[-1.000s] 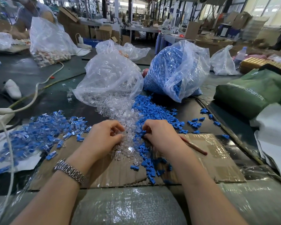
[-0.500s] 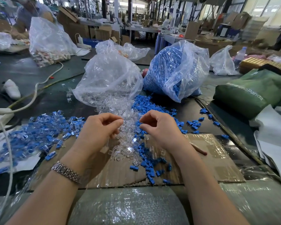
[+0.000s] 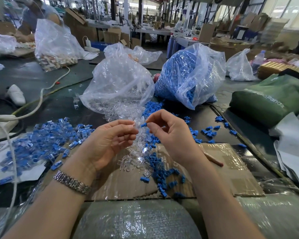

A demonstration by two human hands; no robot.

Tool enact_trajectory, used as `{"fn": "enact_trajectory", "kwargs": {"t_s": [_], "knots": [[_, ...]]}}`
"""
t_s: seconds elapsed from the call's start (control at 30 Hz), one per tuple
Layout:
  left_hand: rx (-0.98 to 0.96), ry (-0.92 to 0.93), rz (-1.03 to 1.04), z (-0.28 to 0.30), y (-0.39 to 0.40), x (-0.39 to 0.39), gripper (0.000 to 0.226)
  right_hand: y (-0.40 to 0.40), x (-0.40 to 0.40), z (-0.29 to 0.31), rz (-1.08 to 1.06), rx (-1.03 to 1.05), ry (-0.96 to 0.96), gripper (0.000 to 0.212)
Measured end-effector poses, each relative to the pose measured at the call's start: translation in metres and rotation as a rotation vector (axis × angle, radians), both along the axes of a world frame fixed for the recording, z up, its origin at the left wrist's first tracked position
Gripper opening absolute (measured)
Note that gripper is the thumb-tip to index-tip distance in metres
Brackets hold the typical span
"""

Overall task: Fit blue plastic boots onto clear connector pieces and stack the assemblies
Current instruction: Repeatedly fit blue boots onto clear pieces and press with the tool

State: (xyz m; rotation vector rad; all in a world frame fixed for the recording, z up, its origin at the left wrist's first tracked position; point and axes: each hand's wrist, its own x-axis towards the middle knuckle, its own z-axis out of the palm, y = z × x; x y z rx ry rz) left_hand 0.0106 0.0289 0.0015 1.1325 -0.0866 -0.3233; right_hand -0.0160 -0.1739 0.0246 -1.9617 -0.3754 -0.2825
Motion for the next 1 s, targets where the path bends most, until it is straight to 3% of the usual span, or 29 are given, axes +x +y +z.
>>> {"fn": "enact_trajectory", "kwargs": {"t_s": [0.33, 0.6, 1.0], "knots": [[-0.003, -0.048, -0.056, -0.001, -0.004, -0.001, 0.021, 0.004, 0.0, -0.002, 0.019, -0.176, -0.136, 0.005], [-0.068, -0.036, -0.02, 0.001, -0.007, -0.006, 0.02, 0.004, 0.0, -0.001, 0.047, -0.16, -0.142, 0.005], [0.018, -0.082, -0.039, 0.012, -0.008, -0.018, 0.022, 0.002, -0.003, 0.003, 0.106, -0.173, -0.168, 0.005]]}}
